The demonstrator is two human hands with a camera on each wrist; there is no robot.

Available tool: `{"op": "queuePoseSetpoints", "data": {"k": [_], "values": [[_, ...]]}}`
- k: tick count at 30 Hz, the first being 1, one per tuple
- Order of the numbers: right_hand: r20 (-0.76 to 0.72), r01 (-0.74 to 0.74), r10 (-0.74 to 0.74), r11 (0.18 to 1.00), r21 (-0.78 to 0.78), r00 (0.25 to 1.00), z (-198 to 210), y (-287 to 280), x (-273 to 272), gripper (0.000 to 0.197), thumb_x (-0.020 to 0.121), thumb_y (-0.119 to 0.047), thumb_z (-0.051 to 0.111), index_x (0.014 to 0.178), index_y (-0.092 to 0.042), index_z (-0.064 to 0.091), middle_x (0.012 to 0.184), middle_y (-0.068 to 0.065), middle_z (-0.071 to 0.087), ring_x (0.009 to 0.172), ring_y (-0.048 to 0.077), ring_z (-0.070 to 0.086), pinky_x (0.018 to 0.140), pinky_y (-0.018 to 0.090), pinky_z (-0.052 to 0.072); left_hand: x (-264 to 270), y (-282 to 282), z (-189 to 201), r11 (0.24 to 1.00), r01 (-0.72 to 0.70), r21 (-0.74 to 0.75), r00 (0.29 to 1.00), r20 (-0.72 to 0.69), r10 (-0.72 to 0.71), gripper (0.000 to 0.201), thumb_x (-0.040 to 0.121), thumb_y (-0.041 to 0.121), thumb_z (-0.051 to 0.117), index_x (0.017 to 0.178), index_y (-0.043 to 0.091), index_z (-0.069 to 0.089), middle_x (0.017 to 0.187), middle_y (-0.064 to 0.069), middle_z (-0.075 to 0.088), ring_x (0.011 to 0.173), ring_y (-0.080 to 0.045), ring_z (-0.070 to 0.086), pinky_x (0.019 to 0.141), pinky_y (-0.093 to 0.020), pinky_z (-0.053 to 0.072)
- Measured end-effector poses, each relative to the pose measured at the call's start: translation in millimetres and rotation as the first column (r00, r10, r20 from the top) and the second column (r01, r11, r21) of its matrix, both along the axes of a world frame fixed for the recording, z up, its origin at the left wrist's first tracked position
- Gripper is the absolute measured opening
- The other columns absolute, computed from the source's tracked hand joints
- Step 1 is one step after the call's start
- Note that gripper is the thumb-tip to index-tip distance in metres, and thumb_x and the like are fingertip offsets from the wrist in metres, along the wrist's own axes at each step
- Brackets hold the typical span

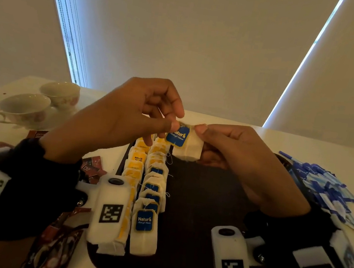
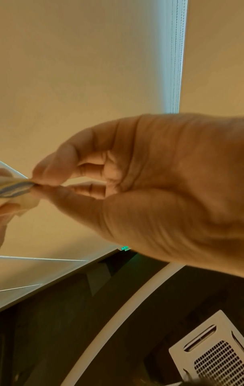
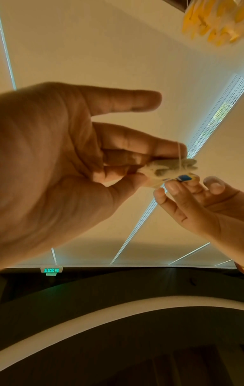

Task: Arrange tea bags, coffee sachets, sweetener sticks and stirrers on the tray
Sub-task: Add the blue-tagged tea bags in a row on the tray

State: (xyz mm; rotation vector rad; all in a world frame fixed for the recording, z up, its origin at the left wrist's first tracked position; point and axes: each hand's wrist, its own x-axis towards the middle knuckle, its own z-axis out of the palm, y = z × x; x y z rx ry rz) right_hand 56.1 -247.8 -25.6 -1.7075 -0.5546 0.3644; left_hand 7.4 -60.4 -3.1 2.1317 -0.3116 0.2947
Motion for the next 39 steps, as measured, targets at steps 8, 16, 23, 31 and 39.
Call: {"op": "queuePoseSetpoints", "data": {"k": [8,16,23,31,39], "values": [[-0.019,-0.055,0.054,0.998,-0.037,0.998,0.4,-0.2,0.2,0.027,0.093,-0.029,0.049,0.097,-0.012,0.07,0.093,0.007,0.074,0.09,0.022,0.07,0.082,0.028,0.056,-1.0,-6.2,1.8,0.992,-0.01,-0.123,1.0,0.023,0.013,0.021,0.069,0.022,0.07,0.087,0.019,0.059,0.076,-0.002,0.066,0.063,-0.016,0.067,0.055,-0.025,0.057],[-0.084,-0.056,0.052,0.998,-0.041,0.995,2.8,1.7,-1.3,0.023,0.096,-0.027,0.044,0.093,-0.022,0.066,0.089,0.002,0.074,0.087,0.016,0.07,0.08,0.026,0.055,-1.9,-5.2,2.2,0.996,0.005,-0.083,0.999,-0.04,-0.008,0.027,0.074,0.007,0.071,0.099,0.018,0.066,0.076,0.0,0.07,0.071,-0.012,0.071,0.059,-0.019,0.056],[-0.086,-0.008,0.0,0.995,-0.097,0.996,2.7,8.1,-2.5,0.025,0.098,-0.016,0.038,0.086,-0.014,0.06,0.079,0.001,0.065,0.066,0.007,0.061,0.06,0.012,0.049,3.1,-8.3,-5.3,1.0,-0.02,-0.021,1.0,-0.019,0.02,0.013,0.074,0.018,0.069,0.086,0.019,0.07,0.07,0.0,0.071,0.067,-0.008,0.07,0.061,-0.017,0.056],[0.051,-0.005,0.011,0.994,-0.112,0.999,-1.5,10.9,-3.3,0.024,0.09,-0.029,0.055,0.11,-0.016,0.056,0.106,0.011,0.066,0.097,0.028,0.065,0.09,0.041,0.053,3.8,-1.5,-6.1,0.996,0.017,0.092,0.998,-0.064,-0.011,0.024,0.065,0.04,0.065,0.08,0.021,0.066,0.078,0.002,0.069,0.07,-0.007,0.069,0.059,-0.019,0.056],[0.298,0.019,0.013,0.994,-0.105,0.955,-7.1,12.3,-9.0,0.014,0.083,-0.019,0.065,0.096,-0.015,0.065,0.091,0.007,0.07,0.087,0.018,0.068,0.074,0.03,0.058,-1.3,5.1,-2.5,0.996,0.069,0.05,0.99,-0.123,-0.062,0.022,0.068,0.031,0.066,0.082,0.015,0.065,0.073,-0.007,0.07,0.066,-0.014,0.071,0.06,-0.023,0.058]]}}
